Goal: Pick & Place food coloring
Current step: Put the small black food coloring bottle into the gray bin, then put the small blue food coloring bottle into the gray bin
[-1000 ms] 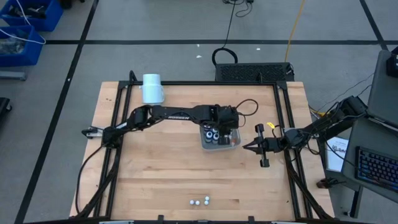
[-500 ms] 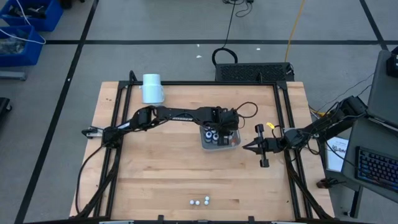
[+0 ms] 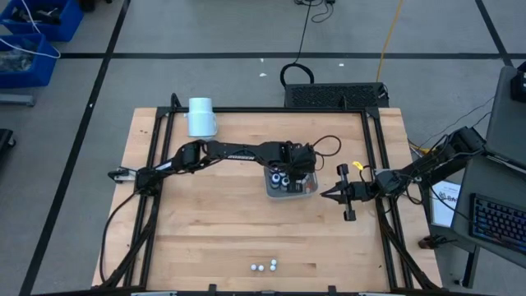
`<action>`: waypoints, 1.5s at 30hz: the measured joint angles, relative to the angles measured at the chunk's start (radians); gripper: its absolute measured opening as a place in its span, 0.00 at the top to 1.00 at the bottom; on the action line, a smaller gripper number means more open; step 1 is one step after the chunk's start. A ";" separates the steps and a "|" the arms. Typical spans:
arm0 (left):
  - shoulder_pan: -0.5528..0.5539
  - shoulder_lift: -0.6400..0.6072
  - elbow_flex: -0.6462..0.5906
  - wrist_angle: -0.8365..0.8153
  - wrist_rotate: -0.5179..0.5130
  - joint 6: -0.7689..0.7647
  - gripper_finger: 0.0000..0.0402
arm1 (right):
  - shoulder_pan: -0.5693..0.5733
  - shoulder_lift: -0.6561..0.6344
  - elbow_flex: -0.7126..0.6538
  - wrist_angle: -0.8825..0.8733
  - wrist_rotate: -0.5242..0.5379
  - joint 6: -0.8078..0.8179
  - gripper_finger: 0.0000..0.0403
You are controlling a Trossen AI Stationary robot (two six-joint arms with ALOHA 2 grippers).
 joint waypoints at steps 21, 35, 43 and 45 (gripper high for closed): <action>0.027 0.000 0.000 0.023 -0.011 -0.064 0.84 | 0.000 0.000 0.000 0.008 -0.001 0.007 1.00; 0.027 0.000 0.018 0.023 0.026 -0.084 0.61 | 0.000 0.000 0.000 0.008 -0.001 0.000 1.00; -0.060 -0.176 0.180 -0.318 0.018 -0.222 0.55 | 0.000 0.000 0.000 0.002 -0.001 -0.011 0.99; -0.115 -0.279 0.148 -0.384 0.015 -0.293 0.55 | 0.000 0.000 0.000 -0.023 -0.004 0.024 0.99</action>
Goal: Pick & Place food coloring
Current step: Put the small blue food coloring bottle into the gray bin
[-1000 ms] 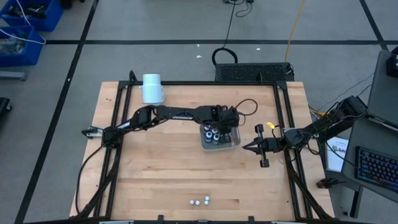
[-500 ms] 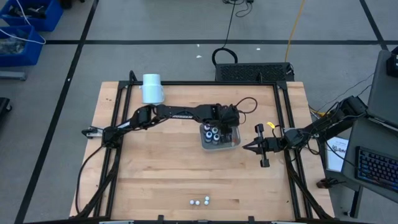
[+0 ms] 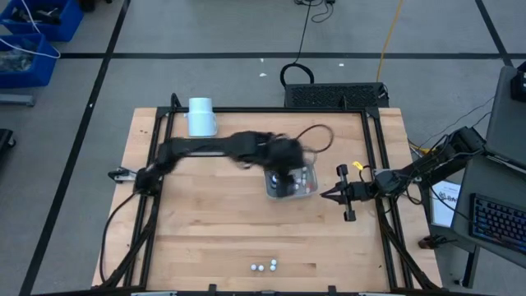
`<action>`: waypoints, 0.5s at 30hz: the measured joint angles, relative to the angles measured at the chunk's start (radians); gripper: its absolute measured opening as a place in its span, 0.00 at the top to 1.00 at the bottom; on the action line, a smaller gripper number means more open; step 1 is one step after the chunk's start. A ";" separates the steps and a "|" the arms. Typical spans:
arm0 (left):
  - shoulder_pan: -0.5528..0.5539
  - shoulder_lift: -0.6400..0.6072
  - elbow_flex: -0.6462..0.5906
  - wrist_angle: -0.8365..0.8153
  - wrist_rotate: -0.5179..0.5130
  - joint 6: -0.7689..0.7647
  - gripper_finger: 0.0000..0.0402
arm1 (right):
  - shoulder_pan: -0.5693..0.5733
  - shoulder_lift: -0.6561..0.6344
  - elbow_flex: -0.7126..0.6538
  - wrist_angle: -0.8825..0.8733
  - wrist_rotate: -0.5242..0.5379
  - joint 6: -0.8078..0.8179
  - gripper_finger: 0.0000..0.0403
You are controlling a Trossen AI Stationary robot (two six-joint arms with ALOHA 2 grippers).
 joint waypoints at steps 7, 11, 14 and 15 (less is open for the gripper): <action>-0.359 -0.222 -0.139 -0.162 -0.243 -0.358 0.73 | 0.000 0.001 0.000 -0.102 -0.002 0.093 1.00; -0.591 -0.228 -0.261 -0.101 -0.364 -0.531 0.95 | 0.000 0.001 0.000 -0.101 -0.003 0.115 1.00; -0.712 -0.226 -0.411 0.047 -0.380 -0.601 0.97 | 0.000 0.000 0.000 -0.093 -0.003 0.089 1.00; -0.740 -0.226 -0.465 0.113 -0.392 -0.610 0.96 | 0.000 0.000 0.000 -0.086 -0.003 0.075 1.00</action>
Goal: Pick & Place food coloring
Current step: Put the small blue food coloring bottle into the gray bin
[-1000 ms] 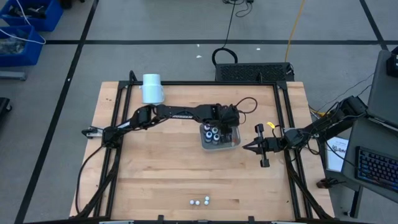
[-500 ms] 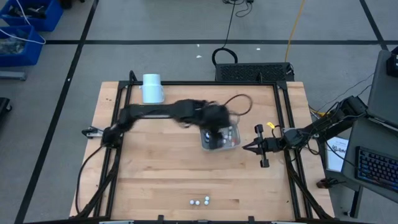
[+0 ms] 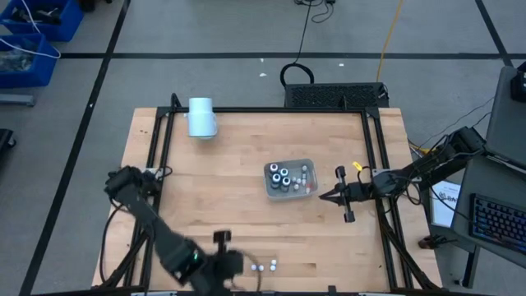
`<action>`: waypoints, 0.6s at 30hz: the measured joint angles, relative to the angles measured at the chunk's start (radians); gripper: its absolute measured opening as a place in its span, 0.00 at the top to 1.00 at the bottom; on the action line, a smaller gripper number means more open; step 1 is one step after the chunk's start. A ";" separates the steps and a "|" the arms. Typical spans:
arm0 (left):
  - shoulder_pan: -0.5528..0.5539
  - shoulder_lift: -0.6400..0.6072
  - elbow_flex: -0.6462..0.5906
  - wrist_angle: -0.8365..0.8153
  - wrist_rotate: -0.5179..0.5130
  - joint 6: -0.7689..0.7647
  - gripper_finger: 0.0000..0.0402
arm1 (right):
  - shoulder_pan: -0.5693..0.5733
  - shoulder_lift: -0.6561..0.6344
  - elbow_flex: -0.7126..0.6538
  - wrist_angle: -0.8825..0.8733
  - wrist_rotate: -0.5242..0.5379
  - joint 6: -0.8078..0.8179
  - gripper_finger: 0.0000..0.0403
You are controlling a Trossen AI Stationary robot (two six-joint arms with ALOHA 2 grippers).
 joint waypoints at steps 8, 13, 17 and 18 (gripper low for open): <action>0.007 -0.001 -0.314 0.481 0.009 -0.001 0.92 | 0.000 0.000 0.000 0.036 0.001 -0.042 1.00; 0.069 0.018 -0.435 0.638 0.177 0.101 0.75 | 0.000 0.000 0.000 0.027 0.001 -0.016 1.00; 0.119 0.017 -0.450 0.603 0.176 0.068 0.57 | 0.000 0.000 0.000 -0.007 0.001 0.002 1.00; 0.129 0.017 -0.451 0.604 0.175 0.070 0.53 | 0.000 0.000 0.000 -0.016 0.001 0.002 1.00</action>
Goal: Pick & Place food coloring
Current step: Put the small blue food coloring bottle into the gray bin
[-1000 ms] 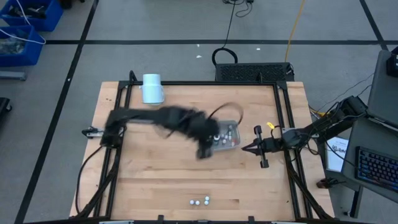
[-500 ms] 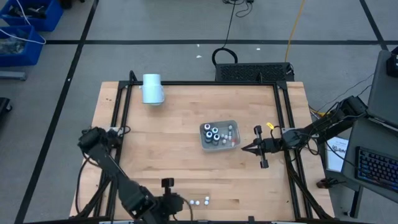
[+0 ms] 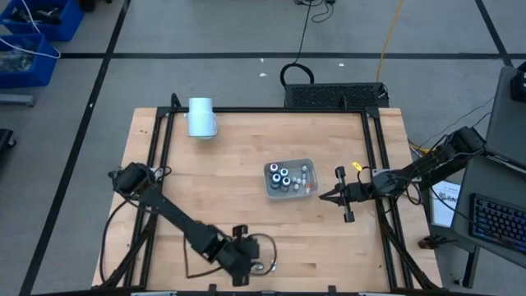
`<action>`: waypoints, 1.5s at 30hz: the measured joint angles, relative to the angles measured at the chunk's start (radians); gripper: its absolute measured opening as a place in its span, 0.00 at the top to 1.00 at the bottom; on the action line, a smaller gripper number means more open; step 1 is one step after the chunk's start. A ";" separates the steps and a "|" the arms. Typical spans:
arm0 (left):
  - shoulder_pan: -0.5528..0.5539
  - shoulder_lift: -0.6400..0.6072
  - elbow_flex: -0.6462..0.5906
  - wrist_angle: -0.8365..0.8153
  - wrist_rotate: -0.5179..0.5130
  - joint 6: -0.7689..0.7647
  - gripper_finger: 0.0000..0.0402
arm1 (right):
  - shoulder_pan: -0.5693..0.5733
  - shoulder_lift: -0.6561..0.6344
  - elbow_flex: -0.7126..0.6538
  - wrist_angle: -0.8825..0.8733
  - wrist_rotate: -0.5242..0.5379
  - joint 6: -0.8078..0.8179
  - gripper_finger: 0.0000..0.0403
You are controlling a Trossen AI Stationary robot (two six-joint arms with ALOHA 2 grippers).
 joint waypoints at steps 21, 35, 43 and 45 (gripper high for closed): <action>0.004 0.069 0.002 0.036 0.114 0.040 0.35 | 0.000 0.000 0.000 -0.037 0.000 0.026 1.00; 0.008 0.116 0.002 0.070 0.131 0.068 0.37 | 0.000 0.000 0.000 -0.029 0.003 0.019 1.00; 0.012 0.116 0.002 0.081 0.136 0.074 0.52 | 0.000 0.000 0.000 -0.041 0.005 0.018 1.00; 0.012 0.116 0.002 0.081 0.163 0.066 0.57 | 0.000 0.000 0.000 -0.041 0.005 0.018 1.00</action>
